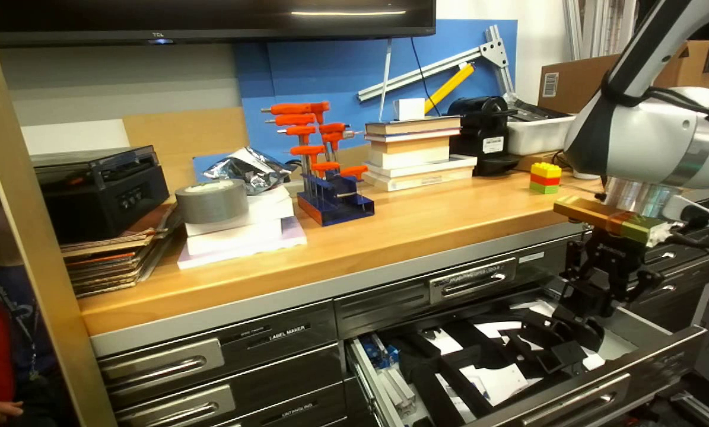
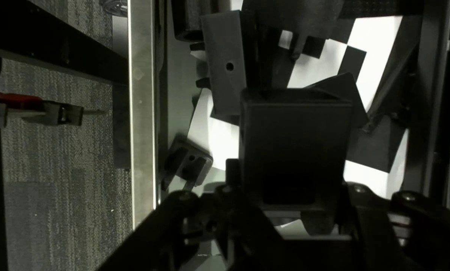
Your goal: Place the two black objects inside the open drawer then push the drawer closed
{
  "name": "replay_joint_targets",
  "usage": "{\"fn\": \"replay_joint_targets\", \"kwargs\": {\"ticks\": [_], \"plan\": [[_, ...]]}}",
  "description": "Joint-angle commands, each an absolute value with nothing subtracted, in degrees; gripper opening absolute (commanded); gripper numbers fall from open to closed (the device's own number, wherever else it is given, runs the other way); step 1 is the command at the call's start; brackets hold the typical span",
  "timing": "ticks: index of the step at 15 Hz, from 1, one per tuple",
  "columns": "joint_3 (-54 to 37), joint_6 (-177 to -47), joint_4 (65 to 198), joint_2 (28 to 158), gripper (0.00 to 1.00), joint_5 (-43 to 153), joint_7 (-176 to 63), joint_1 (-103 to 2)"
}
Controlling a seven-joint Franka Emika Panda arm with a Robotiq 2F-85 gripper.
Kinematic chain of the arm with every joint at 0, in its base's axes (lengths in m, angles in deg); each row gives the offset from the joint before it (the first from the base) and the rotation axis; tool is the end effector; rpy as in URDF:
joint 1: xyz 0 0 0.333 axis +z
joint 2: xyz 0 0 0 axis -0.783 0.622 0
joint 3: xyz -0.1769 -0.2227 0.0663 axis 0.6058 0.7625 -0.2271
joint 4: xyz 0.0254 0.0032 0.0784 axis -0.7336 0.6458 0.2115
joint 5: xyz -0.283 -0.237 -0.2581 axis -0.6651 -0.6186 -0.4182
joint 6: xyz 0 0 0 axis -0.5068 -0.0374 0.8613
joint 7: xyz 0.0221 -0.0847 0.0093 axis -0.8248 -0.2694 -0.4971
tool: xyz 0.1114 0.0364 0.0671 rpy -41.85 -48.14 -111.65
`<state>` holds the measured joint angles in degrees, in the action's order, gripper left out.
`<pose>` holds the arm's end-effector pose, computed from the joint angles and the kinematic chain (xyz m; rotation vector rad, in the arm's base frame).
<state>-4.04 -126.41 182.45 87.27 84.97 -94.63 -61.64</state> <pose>0.4498 -0.1596 0.1017 -2.1858 1.9962 0.1751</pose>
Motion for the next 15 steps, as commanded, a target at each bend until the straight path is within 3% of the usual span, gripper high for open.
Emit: {"fn": "replay_joint_targets", "kwargs": {"ticks": [1, 9, 11, 13, 15], "plan": [[-3.8, -127.7, 180.6, 90.9, 0.32, 88.5, -92.4, -62.3], [-3.9, -128.2, 176.5, 96.4, 0.32, 88.4, -93.0, -62.4], [-4.3, -128.1, 175.9, 96.8, 0.82, 89.2, -92.0, -62.9], [-5.0, -127.9, 175.9, 96.4, 0.85, 90.3, -89.7, -63.6], [-5.2, -128.3, 176.7, 95.3, 0.98, 91.3, -87.3, -63.6]]}}
